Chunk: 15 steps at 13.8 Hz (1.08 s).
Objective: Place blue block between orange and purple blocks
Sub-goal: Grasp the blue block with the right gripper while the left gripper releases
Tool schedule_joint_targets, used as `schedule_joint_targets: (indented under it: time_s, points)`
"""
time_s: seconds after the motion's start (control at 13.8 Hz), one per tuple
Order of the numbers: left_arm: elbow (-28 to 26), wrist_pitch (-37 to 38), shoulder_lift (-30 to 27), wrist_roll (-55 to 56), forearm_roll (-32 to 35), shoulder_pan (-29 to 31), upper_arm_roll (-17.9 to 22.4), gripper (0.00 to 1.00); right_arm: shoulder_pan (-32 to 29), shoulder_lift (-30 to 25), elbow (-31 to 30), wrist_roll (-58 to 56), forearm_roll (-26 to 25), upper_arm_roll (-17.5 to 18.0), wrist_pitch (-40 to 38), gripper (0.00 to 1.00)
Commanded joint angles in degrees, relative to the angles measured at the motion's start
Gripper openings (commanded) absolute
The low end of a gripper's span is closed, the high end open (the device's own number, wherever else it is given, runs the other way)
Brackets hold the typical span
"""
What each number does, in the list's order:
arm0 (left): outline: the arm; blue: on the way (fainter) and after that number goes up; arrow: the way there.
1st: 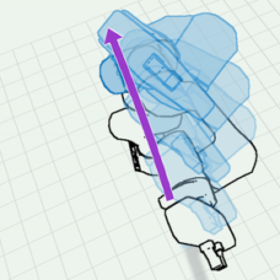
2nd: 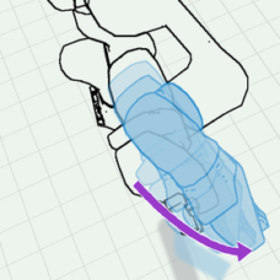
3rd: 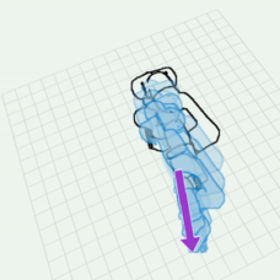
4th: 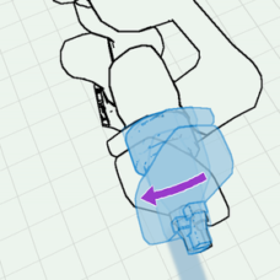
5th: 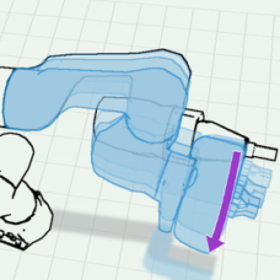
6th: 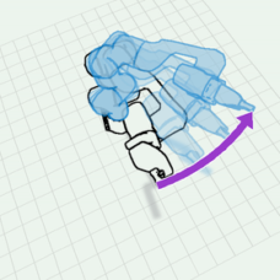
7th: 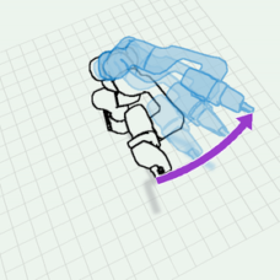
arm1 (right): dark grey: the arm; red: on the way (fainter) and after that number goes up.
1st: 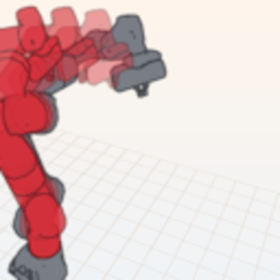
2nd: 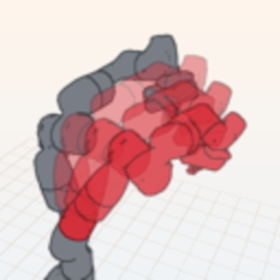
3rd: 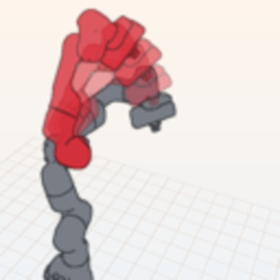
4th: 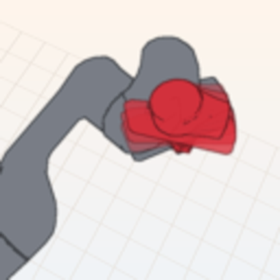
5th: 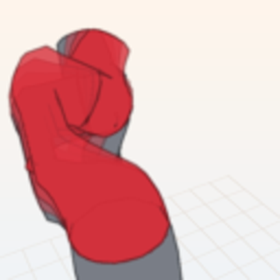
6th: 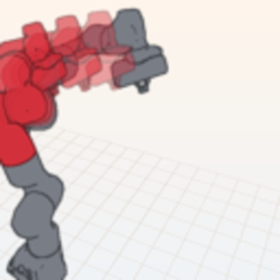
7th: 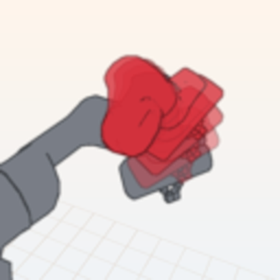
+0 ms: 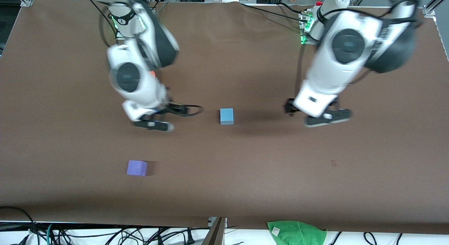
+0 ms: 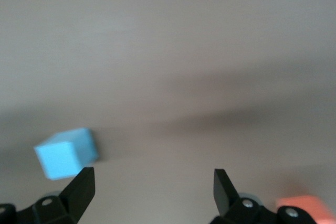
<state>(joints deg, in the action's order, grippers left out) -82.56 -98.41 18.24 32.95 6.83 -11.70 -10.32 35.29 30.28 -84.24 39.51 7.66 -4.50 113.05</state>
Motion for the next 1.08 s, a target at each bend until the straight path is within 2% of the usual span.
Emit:
schedule_joint_targets:
  time_s: [0.0, 0.07, 0.22, 0.36, 0.58, 0.72, 0.87, 1.01]
  points:
    - [-0.59, 4.09, -3.11, -8.75, -0.05, 5.27, -1.02, 1.00, 6.27, 11.96, 12.84, 8.45, 0.69, -0.68, 2.08, 1.00]
    - [-0.15, 6.63, -3.64, -12.09, -0.41, 6.42, -0.93, 1.00, 8.55, 14.95, 15.31, 10.22, 0.43, -0.77, 3.48, 1.00]
    - [0.47, 8.94, -4.26, -16.84, -3.20, 9.92, -0.58, 1.00, 11.63, 18.75, 16.48, 12.78, -0.09, -0.95, 7.43, 1.00]
    - [-0.49, 9.12, -7.15, -22.90, -5.59, 10.03, 2.13, 1.00, 12.79, 21.30, 16.48, 12.96, -0.88, -0.95, 8.93, 1.00]
    - [-6.97, 9.47, -13.73, -29.52, -5.86, 9.86, 5.74, 1.00, 14.80, 24.64, 16.39, 12.88, -1.50, -1.12, 11.40, 1.00]
    - [-11.38, 8.94, -17.78, -29.70, -6.03, 9.33, 8.36, 1.00, 14.90, 25.00, 16.13, 12.09, -5.35, -1.03, 11.31, 1.00]
    - [-13.32, 8.50, -18.85, -29.70, -7.43, 6.36, 12.75, 1.00, 14.72, 25.00, 15.87, 11.91, -5.72, -1.03, 11.40, 1.00]
    - [-13.77, 7.19, -19.73, -29.70, -8.58, 6.25, 13.13, 1.00, 14.90, 24.92, 14.46, 12.26, -5.72, -1.03, 11.40, 0.98]
